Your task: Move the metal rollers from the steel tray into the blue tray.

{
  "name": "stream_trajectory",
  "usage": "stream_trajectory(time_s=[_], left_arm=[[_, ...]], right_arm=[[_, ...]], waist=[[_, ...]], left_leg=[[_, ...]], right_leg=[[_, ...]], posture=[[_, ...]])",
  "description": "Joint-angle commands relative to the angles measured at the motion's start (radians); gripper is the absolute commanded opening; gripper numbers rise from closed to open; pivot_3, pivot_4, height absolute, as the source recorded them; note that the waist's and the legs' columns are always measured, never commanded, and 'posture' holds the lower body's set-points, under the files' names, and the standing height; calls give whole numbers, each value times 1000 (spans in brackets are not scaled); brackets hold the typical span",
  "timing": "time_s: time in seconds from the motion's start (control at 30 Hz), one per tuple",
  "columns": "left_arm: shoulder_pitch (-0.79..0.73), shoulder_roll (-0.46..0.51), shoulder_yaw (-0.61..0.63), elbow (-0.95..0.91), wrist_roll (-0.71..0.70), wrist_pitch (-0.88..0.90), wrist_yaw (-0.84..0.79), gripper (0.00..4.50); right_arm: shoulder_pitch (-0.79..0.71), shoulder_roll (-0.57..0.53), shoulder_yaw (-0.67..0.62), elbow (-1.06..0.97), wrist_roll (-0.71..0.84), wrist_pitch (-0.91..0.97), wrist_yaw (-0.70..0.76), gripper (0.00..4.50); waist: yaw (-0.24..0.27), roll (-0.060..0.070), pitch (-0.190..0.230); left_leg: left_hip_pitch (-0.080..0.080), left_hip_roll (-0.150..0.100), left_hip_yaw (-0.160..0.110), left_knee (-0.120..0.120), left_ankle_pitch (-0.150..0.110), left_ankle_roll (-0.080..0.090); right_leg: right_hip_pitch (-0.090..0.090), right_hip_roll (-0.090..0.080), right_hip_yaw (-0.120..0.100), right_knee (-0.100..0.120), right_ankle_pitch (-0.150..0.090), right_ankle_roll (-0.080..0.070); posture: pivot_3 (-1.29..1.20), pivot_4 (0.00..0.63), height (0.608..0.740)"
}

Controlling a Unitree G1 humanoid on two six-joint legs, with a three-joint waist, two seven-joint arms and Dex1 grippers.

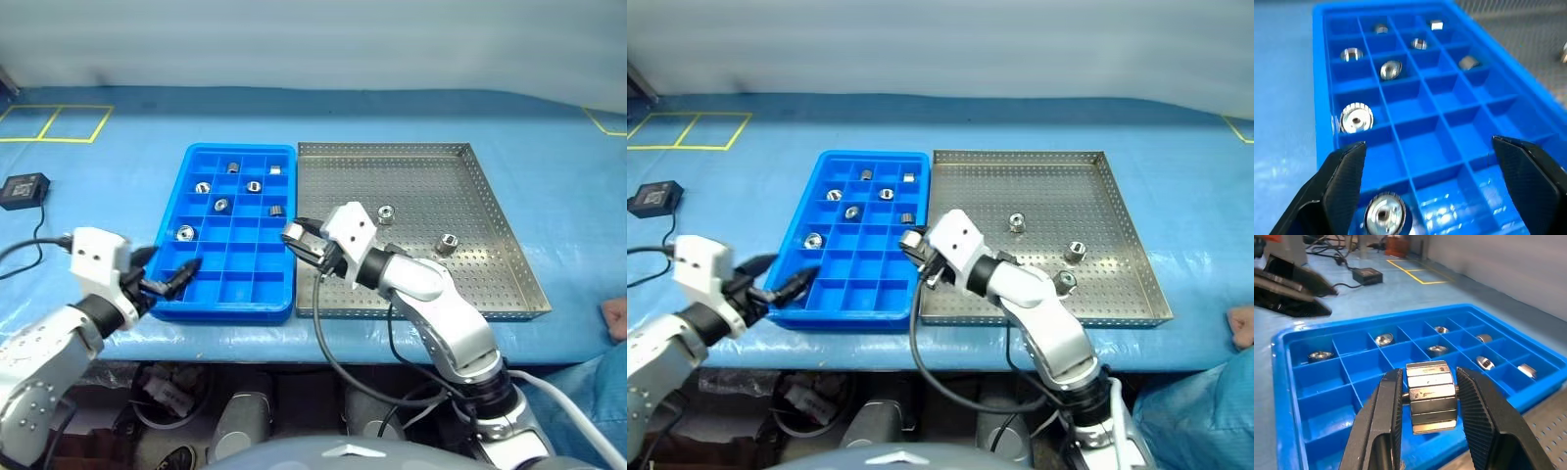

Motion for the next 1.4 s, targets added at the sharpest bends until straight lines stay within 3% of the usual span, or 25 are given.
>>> stream_trajectory(time_s=[0.03,0.2,0.63,1.13,1.33,1.4], left_arm=[[25,0,46,-33,-30,-42,-12,4478],[100,-6,18,-58,-4,-60,-3,4478],[171,-20,-23,-84,41,-99,32,4478],[217,-38,-19,-121,66,-132,56,4478],[218,-39,-18,-129,61,-132,72,4478],[217,-37,-21,-130,61,-132,75,4500]], right_arm=[[-40,35,46,70,0,-19,14,1297],[-117,107,73,244,-48,-84,-20,1297],[-183,292,104,433,-27,-234,21,1297],[-280,392,86,752,-48,-370,70,1297],[-322,434,46,885,-62,-387,22,1297],[-334,437,37,915,-75,-400,-1,2011]], waist=[[0,0,0],[3,-2,0],[11,-2,-1],[26,-3,-1],[41,-3,-1],[45,-3,-1]], left_leg=[[2,0,0,0,0,0],[3,0,1,0,0,0],[4,0,0,-1,-1,-1],[4,1,-1,-2,-2,-3],[4,2,-2,-2,-2,-3],[4,2,-2,-2,-2,-3]], right_leg=[[3,0,0,-1,0,0],[5,3,0,-1,0,0],[3,4,-1,-1,0,0],[2,6,-1,-2,-1,-2],[3,8,-1,-2,-1,-2],[3,8,-1,-2,-1,-2]], posture=[[-73,150,740],[-39,150,740],[1,150,740],[57,150,740],[65,150,740],[63,150,740]])
